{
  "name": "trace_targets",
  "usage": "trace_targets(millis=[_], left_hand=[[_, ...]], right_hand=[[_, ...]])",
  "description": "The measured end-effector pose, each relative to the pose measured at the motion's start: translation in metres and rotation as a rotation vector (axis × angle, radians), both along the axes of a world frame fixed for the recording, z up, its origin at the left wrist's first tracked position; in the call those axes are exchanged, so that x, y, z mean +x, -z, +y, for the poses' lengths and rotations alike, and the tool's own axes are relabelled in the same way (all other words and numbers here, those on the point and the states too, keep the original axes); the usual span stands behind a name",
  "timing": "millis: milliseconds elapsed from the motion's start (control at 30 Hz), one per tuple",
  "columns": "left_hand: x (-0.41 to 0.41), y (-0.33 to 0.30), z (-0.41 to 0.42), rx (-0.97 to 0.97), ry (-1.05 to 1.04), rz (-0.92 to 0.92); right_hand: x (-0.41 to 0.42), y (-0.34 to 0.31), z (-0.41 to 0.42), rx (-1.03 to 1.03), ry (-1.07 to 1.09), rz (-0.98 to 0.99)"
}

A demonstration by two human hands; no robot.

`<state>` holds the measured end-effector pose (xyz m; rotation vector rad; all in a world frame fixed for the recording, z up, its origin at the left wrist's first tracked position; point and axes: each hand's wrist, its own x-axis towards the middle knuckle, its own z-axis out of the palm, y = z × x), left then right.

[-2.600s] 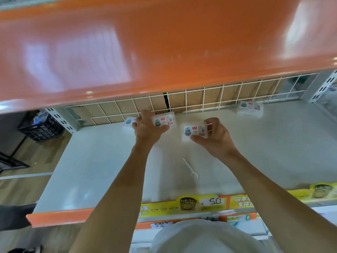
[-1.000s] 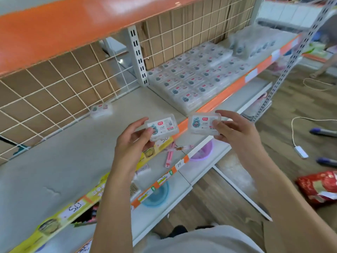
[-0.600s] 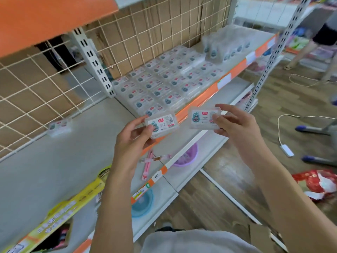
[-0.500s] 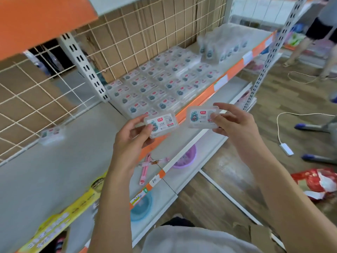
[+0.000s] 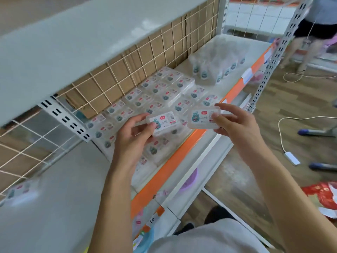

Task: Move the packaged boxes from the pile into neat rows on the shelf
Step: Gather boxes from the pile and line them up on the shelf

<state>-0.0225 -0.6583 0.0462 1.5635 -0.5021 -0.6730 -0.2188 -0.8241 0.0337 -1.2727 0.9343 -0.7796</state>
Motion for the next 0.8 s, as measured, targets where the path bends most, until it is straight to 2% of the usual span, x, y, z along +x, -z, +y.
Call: trace_targets(millis=[367,667,800], left_hand=[[0.009,0.008,-0.074,0.129,-0.105,-0.114],[-0.022,0.015,-0.134,0.215,-0.341,-0.167],[-0.034,0.018,-0.153,0.317,-0.432,-0.197]], right_hand=[[0.035,0.013,-0.101,0.021,-0.13,0.051],[0.059,0.014,-0.194,-0.138,-0.427,0.169],[0.064,0.011,-0.218,-0.226,-0.542,0.214]])
